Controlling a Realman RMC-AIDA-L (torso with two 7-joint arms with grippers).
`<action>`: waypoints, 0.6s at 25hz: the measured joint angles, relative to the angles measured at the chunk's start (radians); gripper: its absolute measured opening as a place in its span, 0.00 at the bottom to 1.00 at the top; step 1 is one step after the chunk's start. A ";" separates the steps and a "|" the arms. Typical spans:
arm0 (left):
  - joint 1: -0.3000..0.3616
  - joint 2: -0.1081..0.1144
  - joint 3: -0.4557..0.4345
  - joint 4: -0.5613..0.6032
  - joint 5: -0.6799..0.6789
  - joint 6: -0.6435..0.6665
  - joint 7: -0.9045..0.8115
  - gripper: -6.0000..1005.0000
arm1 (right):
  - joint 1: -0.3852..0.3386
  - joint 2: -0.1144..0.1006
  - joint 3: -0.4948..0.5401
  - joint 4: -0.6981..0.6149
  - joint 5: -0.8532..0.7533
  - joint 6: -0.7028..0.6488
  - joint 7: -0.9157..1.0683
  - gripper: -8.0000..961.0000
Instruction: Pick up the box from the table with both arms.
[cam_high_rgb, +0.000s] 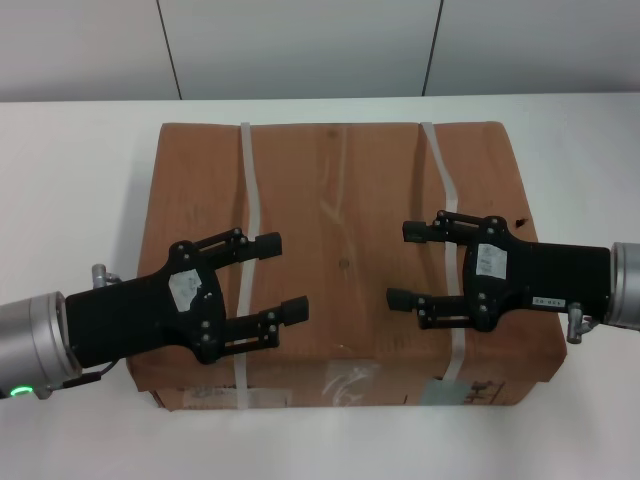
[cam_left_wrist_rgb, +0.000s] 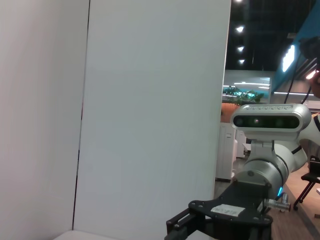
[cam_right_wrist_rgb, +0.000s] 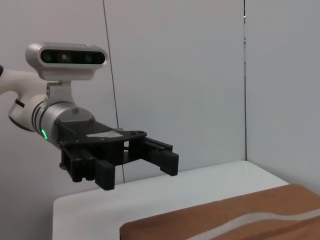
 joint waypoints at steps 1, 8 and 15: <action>0.000 0.000 0.000 0.000 0.000 0.000 0.000 0.77 | 0.000 0.000 0.000 0.000 0.000 0.001 -0.003 0.90; 0.000 -0.001 0.000 0.000 -0.001 -0.002 0.001 0.77 | 0.000 0.000 0.000 0.001 0.000 0.001 -0.006 0.90; 0.000 -0.002 0.000 0.000 -0.002 -0.002 0.001 0.77 | 0.000 0.000 0.000 0.001 0.000 0.001 -0.006 0.89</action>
